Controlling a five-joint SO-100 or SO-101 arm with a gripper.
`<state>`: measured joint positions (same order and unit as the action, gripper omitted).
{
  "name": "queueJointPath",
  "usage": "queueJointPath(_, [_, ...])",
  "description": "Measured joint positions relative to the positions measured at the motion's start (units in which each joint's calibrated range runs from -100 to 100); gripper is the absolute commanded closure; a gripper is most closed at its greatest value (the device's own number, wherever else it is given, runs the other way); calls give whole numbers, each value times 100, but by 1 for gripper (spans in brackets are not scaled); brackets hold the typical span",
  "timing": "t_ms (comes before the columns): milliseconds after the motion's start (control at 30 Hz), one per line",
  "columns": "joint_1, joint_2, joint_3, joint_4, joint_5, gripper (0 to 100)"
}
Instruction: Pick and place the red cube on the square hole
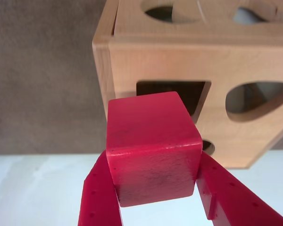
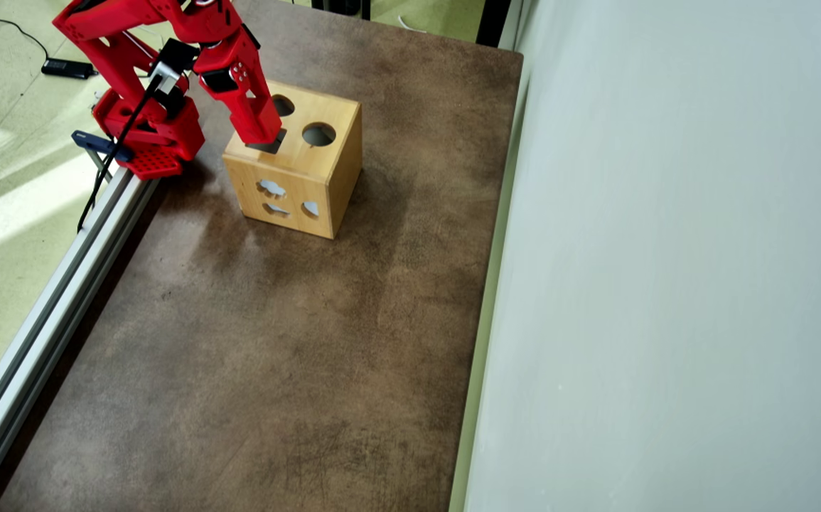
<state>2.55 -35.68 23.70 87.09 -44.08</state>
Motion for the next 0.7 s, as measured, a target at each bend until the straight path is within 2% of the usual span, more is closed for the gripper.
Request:
queueJointPath(233, [-7,-144,379,-73,0,98])
queueJointPath(700, [-7,-68,0,-242,0,98])
